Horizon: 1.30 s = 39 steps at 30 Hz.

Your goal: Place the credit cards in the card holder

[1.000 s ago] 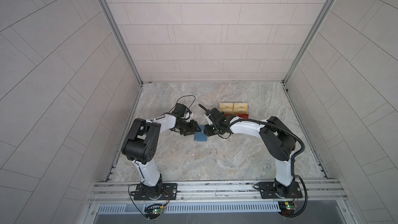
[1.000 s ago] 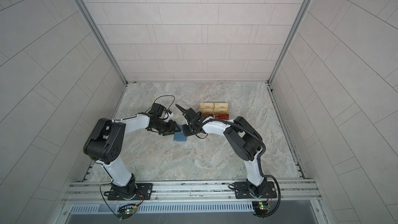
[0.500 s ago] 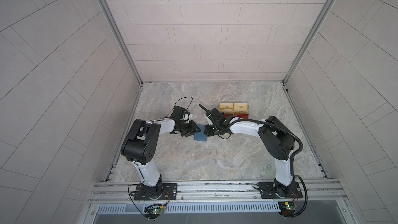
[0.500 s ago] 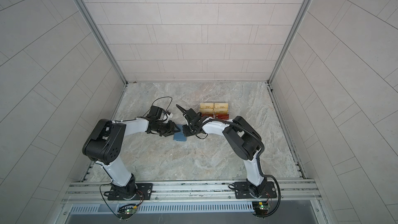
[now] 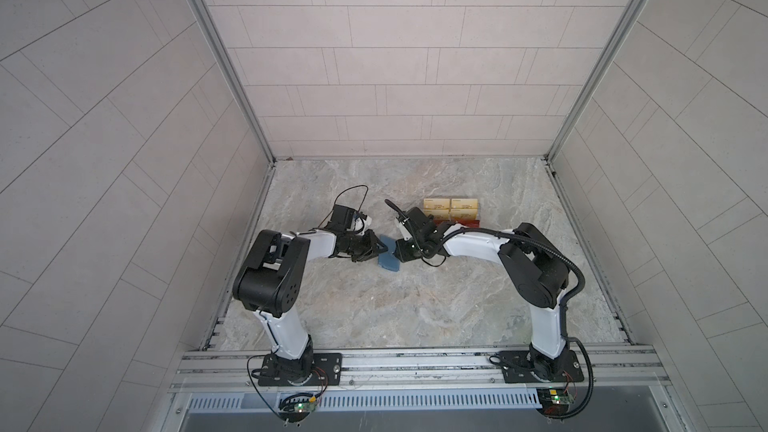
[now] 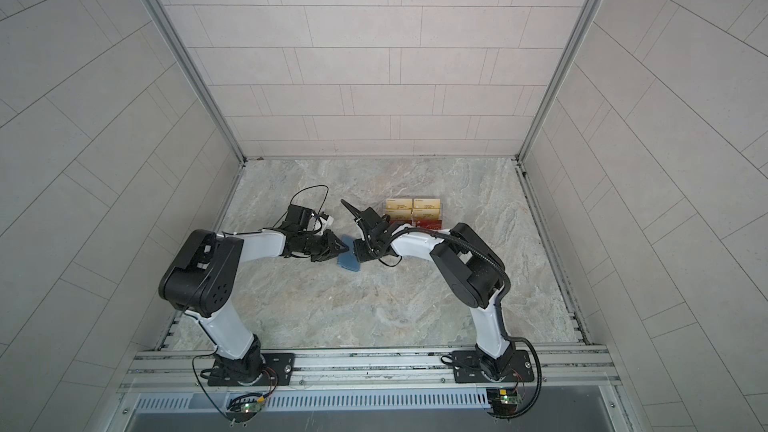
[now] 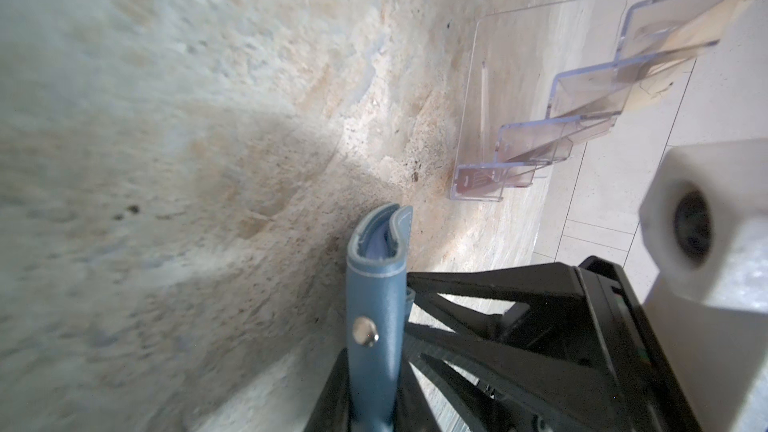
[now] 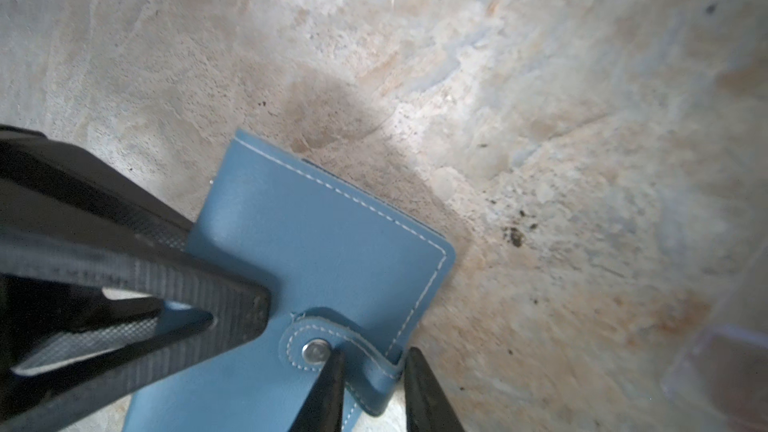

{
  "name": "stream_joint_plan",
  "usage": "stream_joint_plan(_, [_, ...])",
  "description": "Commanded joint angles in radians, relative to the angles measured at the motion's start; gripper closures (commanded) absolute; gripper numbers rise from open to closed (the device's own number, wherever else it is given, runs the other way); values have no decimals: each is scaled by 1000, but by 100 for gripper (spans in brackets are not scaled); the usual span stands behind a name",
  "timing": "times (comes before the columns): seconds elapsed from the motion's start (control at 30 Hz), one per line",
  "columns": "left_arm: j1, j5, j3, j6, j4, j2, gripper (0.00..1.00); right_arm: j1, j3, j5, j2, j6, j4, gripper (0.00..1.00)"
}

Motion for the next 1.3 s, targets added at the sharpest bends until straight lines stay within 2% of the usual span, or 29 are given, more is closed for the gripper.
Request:
stream_joint_plan(0.0, [-12,40,20,41,-43,-67,84,5,7,21,-18,-20,-45,71])
stream_joint_plan(0.17, [-29,-70,42,90,-179,-138,94,6,3,29,-118,-19,-61,67])
stream_joint_plan(0.23, [-46,-131,48,87,-217,-178,95,9,0,29,-164,-19,-71,66])
stream_joint_plan(0.47, [-179,-447,95,-64,-320,-304,100,29,-28,28,-311,-16,-106,62])
stream_joint_plan(0.57, [-234,-505,106,-156,-286,-326,100,32,-22,25,-334,-21,-136,59])
stream_joint_plan(0.63, [-239,-537,120,-182,-282,-335,100,37,-22,22,-342,-21,-144,58])
stream_joint_plan(0.67, [-274,-554,131,-195,-288,-342,100,38,-22,22,-343,-21,-148,58])
stream_joint_plan(0.87, [-284,-563,164,-216,-310,-355,100,43,-30,29,-331,-27,-159,58])
stream_joint_plan(1.27, [-298,-488,191,-202,-296,-339,100,49,-19,71,-300,-51,-148,57])
